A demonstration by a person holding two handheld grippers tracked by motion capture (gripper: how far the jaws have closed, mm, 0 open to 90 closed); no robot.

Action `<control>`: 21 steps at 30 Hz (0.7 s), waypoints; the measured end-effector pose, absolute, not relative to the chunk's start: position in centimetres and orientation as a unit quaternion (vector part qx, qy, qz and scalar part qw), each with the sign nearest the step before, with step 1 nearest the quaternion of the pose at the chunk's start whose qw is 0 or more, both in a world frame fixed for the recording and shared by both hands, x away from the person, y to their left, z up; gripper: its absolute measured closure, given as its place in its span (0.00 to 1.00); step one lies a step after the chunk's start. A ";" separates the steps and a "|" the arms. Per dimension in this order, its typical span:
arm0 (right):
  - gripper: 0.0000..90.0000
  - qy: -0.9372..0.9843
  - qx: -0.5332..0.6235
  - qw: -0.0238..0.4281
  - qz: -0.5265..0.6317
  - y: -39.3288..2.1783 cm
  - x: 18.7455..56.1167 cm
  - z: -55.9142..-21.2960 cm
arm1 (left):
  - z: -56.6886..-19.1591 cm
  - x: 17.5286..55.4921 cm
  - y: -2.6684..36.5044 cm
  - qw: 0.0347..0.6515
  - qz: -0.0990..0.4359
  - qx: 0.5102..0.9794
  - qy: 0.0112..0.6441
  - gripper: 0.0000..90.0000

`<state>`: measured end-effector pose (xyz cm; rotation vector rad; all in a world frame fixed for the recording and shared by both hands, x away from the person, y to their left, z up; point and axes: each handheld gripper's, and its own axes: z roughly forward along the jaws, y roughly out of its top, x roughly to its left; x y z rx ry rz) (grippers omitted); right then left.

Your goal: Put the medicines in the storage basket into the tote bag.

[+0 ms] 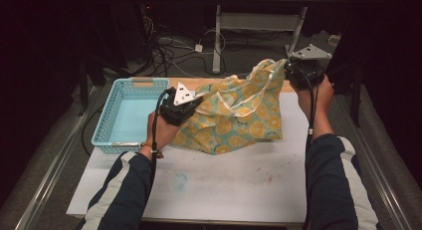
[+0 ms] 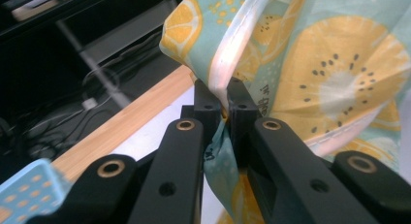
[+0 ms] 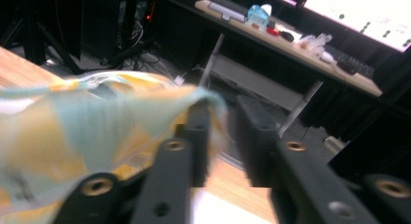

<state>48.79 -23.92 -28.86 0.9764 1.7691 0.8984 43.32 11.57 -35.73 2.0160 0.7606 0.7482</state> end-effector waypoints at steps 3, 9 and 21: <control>0.70 0.714 0.400 0.441 0.368 -24.3 48.8 -29.1 | -35.7 43.9 11.9 0.420 0.300 0.796 0.316 0.92; 0.61 0.715 0.384 0.422 0.404 -24.3 46.9 -30.2 | -35.8 43.2 12.3 0.424 0.293 0.802 0.302 0.69; 0.42 0.720 0.329 0.376 0.482 -24.5 39.6 -33.8 | -37.4 37.4 16.2 0.480 0.318 0.774 0.262 0.28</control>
